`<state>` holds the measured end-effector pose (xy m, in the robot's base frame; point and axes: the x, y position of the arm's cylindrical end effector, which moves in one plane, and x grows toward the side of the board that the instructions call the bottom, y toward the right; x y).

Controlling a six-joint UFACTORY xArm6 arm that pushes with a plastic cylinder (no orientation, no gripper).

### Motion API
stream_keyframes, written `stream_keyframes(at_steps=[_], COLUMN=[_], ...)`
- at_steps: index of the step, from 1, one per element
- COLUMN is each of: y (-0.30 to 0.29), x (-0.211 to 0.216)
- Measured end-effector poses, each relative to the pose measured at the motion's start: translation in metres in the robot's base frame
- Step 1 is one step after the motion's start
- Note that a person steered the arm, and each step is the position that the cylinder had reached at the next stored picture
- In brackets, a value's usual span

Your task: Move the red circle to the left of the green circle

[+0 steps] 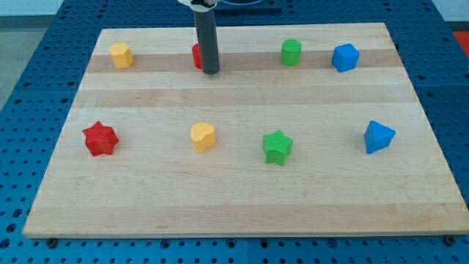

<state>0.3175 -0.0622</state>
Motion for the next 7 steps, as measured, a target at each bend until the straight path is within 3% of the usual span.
stream_keyframes(at_steps=[3, 4, 6, 7], y=[-0.091, -0.091, -0.038, -0.038], x=[0.008, -0.048, -0.042, -0.023])
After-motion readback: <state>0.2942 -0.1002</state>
